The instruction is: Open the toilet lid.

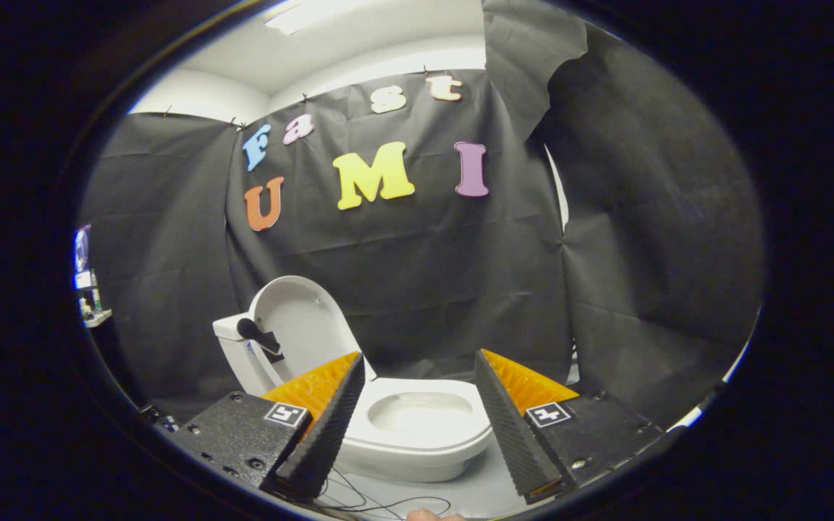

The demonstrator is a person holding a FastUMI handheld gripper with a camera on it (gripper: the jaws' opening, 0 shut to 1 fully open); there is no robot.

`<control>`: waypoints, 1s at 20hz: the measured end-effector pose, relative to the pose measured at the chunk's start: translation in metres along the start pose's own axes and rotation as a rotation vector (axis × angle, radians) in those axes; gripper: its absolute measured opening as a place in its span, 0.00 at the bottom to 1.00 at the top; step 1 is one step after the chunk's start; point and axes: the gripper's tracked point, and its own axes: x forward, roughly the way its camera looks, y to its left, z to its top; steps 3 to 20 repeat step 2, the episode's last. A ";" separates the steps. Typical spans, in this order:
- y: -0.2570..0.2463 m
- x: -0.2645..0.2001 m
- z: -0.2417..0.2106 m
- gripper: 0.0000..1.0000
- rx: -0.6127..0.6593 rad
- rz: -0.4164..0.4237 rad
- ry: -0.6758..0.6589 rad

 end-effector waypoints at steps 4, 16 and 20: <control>-0.005 0.000 0.006 0.95 -0.003 -0.005 -0.026; -0.005 0.000 0.006 0.95 -0.003 -0.005 -0.026; -0.005 0.000 0.006 0.95 -0.003 -0.005 -0.026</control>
